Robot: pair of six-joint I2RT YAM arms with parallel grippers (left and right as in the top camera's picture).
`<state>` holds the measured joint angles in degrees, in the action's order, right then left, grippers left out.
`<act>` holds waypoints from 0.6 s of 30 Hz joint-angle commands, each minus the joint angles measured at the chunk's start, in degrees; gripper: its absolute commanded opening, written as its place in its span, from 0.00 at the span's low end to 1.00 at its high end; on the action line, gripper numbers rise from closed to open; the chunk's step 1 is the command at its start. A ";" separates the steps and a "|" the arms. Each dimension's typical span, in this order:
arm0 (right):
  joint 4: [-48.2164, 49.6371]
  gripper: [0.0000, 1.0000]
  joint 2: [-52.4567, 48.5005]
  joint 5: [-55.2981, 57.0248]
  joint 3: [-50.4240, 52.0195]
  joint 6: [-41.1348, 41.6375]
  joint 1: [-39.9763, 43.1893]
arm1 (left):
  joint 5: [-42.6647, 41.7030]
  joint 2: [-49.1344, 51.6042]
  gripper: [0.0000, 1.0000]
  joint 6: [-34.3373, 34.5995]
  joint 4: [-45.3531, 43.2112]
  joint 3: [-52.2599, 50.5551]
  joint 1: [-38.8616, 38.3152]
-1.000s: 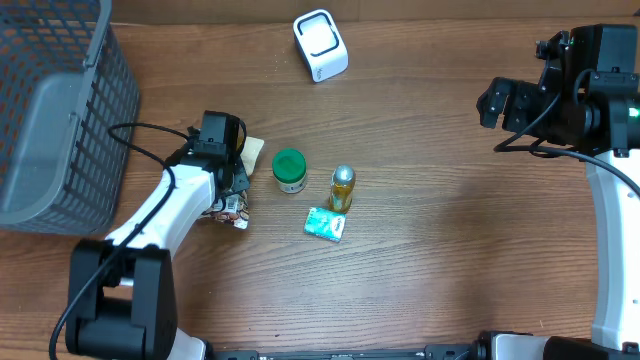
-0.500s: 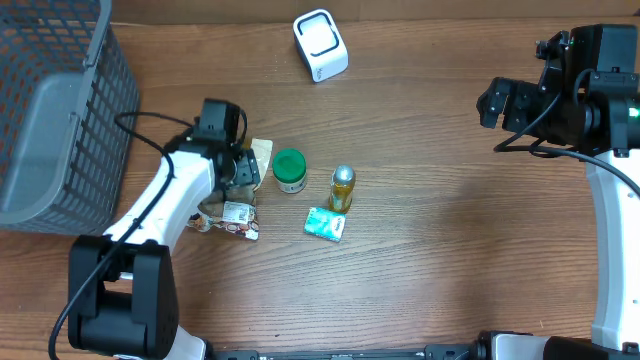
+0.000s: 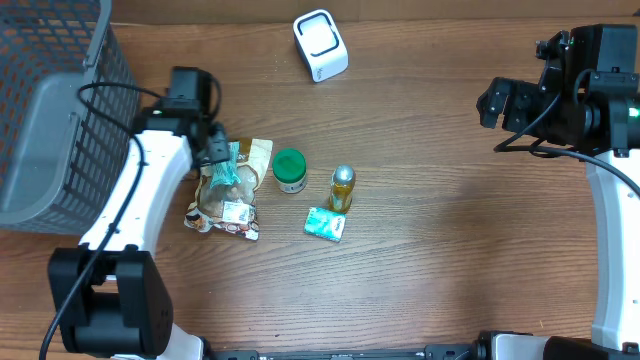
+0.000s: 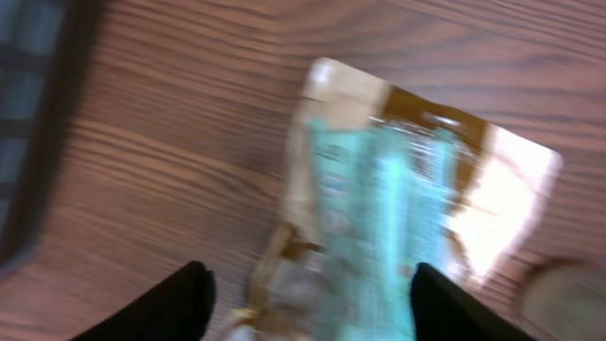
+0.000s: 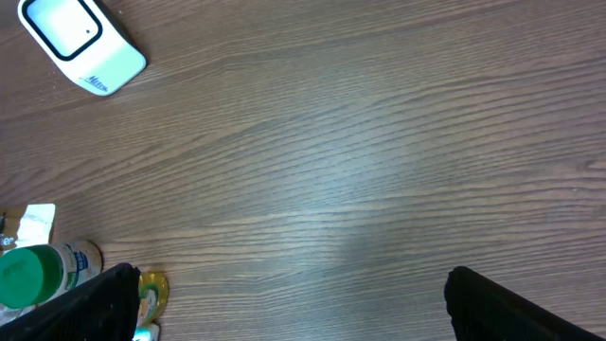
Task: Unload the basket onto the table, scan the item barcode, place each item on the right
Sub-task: 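Carry the snack packet out and set it left of the jar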
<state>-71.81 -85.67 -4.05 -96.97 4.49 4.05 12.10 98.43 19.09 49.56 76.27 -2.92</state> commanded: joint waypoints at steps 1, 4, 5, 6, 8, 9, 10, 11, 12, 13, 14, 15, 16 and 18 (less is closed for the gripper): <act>0.11 1.00 0.72 0.57 -1.25 0.17 0.11 | 1.81 0.11 0.60 -1.42 0.02 0.76 2.99; 0.13 1.00 0.72 0.57 -1.25 0.17 0.11 | 0.96 0.98 0.60 -4.66 0.00 0.68 4.31; 0.11 1.00 0.72 0.57 -1.25 0.17 0.11 | 0.94 1.53 0.60 -6.03 -0.09 0.57 4.42; 0.11 1.00 0.72 0.57 -1.25 0.17 0.11 | 0.92 2.08 0.61 -6.91 -0.20 0.42 4.42; 0.11 1.00 0.72 0.57 -1.25 0.17 0.11 | 0.92 3.54 0.62 -8.31 -0.13 0.20 4.35; 0.11 1.00 0.72 0.57 -1.25 0.17 0.11 | 0.92 4.46 0.62 -8.59 -0.02 0.15 4.26; 0.11 1.00 0.72 0.57 -1.25 0.17 0.11 | 0.87 5.33 0.62 -8.63 0.00 0.09 4.24; 0.11 1.00 0.72 0.57 -1.25 0.17 0.11 | 0.39 6.49 0.63 -8.66 -0.07 -0.04 4.24; 0.11 1.00 0.72 0.57 -1.25 0.17 0.11 | 0.15 7.48 0.63 -8.63 -0.09 -0.04 4.24; 0.11 1.00 0.72 0.57 -1.25 0.17 0.11 | -0.13 8.50 0.63 -8.63 -0.17 -0.04 4.24; 0.11 1.00 0.72 0.57 -1.25 0.17 0.11 | -0.66 9.55 0.63 -8.66 -0.24 -0.04 4.15; 0.11 1.00 0.72 0.57 -1.25 0.17 0.11 | -2.03 10.56 0.63 -8.96 -0.35 -0.04 4.00; 0.11 1.00 0.72 0.57 -1.25 0.17 0.11 | -3.96 11.19 0.64 -9.75 -0.44 -0.04 3.76; 0.11 1.00 0.72 0.57 -1.25 0.17 0.11 | -8.04 12.39 0.64 -11.28 -0.55 -0.04 3.17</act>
<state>-71.85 -85.67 -4.03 -96.97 4.51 4.05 10.09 108.99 10.81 49.28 76.27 1.30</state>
